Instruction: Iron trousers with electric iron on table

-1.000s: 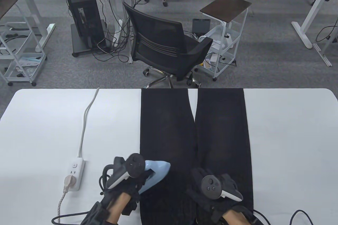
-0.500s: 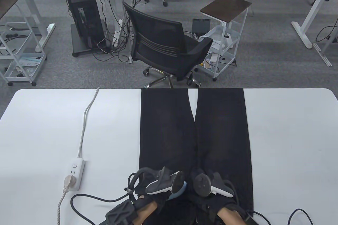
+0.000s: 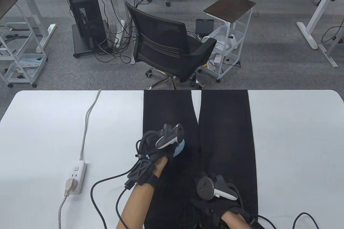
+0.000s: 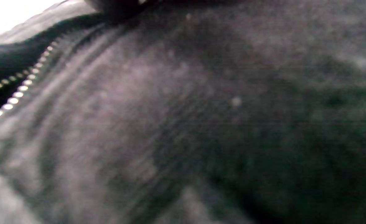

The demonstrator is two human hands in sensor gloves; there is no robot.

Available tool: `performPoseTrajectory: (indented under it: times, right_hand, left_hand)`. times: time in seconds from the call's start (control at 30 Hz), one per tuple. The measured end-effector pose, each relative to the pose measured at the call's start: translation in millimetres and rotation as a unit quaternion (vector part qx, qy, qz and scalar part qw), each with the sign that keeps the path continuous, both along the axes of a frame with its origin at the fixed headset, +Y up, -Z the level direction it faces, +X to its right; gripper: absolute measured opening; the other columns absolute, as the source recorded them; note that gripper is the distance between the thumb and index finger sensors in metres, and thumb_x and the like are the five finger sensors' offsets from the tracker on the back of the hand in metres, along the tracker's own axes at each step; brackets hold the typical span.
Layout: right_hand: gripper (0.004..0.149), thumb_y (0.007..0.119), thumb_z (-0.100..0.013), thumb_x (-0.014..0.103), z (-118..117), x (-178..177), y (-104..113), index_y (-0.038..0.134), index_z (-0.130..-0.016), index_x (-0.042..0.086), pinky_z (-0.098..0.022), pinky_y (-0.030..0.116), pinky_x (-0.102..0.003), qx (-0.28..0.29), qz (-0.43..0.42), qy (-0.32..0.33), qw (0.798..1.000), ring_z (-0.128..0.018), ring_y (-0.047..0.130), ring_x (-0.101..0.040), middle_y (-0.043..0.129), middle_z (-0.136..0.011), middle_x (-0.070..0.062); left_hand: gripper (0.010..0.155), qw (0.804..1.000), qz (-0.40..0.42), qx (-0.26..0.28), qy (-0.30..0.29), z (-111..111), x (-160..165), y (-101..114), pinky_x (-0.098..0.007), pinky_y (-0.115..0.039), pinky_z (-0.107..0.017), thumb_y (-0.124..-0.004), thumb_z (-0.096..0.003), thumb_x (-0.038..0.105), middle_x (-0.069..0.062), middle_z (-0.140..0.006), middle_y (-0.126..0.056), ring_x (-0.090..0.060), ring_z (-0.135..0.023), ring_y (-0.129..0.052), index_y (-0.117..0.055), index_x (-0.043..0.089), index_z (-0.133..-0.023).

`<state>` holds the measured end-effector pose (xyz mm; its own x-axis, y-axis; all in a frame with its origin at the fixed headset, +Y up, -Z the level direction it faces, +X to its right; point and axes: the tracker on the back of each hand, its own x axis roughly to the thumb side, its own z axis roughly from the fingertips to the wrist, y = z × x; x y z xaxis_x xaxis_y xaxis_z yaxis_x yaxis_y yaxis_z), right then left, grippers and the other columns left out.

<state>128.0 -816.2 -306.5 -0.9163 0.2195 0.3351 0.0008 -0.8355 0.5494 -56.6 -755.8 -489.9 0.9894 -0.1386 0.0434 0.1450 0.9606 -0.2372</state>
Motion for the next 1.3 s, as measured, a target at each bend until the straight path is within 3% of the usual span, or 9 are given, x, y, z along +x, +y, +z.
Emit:
performPoseTrajectory:
  times: [0.17,0.33,0.6,0.83,0.9,1.0,1.13,1.3]
  right_hand:
    - [0.08,0.056,-0.066,0.051,0.1,-0.3,0.3,0.011,-0.115,0.005,-0.061,0.027,-0.083,0.002,0.006,0.0,1.0,-0.1,0.007,-0.061,-0.004,-0.115,-0.027]
    - [0.08,0.054,-0.066,0.052,0.2,0.5,0.9,0.009,-0.115,0.007,-0.062,0.026,-0.082,-0.006,0.013,-0.008,1.0,-0.101,0.006,-0.059,-0.005,-0.115,-0.024]
    - [0.079,0.053,-0.066,0.053,-2.3,6.8,1.2,0.008,-0.114,0.01,-0.062,0.024,-0.082,-0.021,0.007,-0.02,1.0,-0.102,0.003,-0.055,-0.006,-0.116,-0.02]
    - [0.077,0.051,-0.066,0.054,-2.7,10.2,1.1,0.007,-0.114,0.013,-0.062,0.022,-0.081,-0.027,0.006,-0.027,0.999,-0.102,0.001,-0.052,-0.007,-0.116,-0.017]
    - [0.076,0.051,-0.066,0.054,-2.5,11.6,0.9,0.007,-0.114,0.015,-0.063,0.022,-0.08,-0.027,0.002,-0.029,0.999,-0.102,0.001,-0.051,-0.007,-0.116,-0.016]
    - [0.077,0.052,-0.066,0.054,-1.8,13.2,0.4,0.007,-0.114,0.014,-0.062,0.021,-0.08,-0.025,-0.001,-0.03,0.999,-0.102,0.001,-0.051,-0.007,-0.116,-0.016]
    - [0.077,0.053,-0.065,0.054,-2.4,14.7,0.6,0.008,-0.114,0.015,-0.063,0.022,-0.08,-0.026,-0.005,-0.027,0.999,-0.102,0.001,-0.051,-0.006,-0.116,-0.016]
    - [0.077,0.053,-0.065,0.054,-2.5,14.1,-0.3,0.008,-0.114,0.015,-0.062,0.021,-0.08,-0.022,-0.006,-0.027,0.999,-0.102,0.001,-0.051,-0.006,-0.116,-0.016]
  left_hand:
    - [0.047,0.999,0.011,-0.007,0.032,-30.3,-9.6,-1.2,-0.054,-0.078,-0.066,-0.078,-0.0619,0.057,0.004,-0.056,-0.095,-0.016,-0.051,-0.1,-0.074,0.018,-0.088]
    - [0.042,0.999,0.022,-0.03,0.034,-25.3,-7.7,-1.9,-0.059,-0.081,-0.059,-0.075,-0.0619,0.052,0.003,-0.052,-0.094,-0.017,-0.048,-0.1,-0.074,0.016,-0.083]
    - [0.04,0.995,0.031,-0.087,-0.025,37.1,8.6,1.9,-0.061,-0.082,-0.055,-0.076,-0.0614,0.048,0.0,-0.052,-0.095,-0.019,-0.048,-0.102,-0.075,0.012,-0.081]
    - [0.04,0.987,0.018,-0.101,-0.127,135.7,22.1,4.1,-0.059,-0.083,-0.054,-0.076,-0.062,0.047,0.001,-0.051,-0.095,-0.018,-0.046,-0.102,-0.075,0.012,-0.08]
    - [0.04,0.982,0.056,-0.116,-0.142,160.8,19.7,1.0,-0.06,-0.083,-0.053,-0.076,-0.0622,0.046,0.0,-0.051,-0.095,-0.019,-0.046,-0.102,-0.075,0.011,-0.08]
    - [0.04,0.983,0.024,-0.093,-0.159,190.4,15.3,1.5,-0.06,-0.084,-0.053,-0.077,-0.0626,0.046,0.0,-0.051,-0.095,-0.019,-0.045,-0.102,-0.075,0.01,-0.081]
    - [0.042,0.983,0.022,-0.067,-0.171,194.9,8.0,0.2,-0.056,-0.083,-0.057,-0.076,-0.0639,0.048,0.002,-0.054,-0.094,-0.018,-0.047,-0.101,-0.074,0.012,-0.084]
    - [0.042,0.987,-0.003,-0.034,-0.154,163.9,20.3,-0.5,-0.056,-0.082,-0.06,-0.074,-0.0634,0.049,0.004,-0.056,-0.094,-0.017,-0.049,-0.101,-0.073,0.013,-0.086]
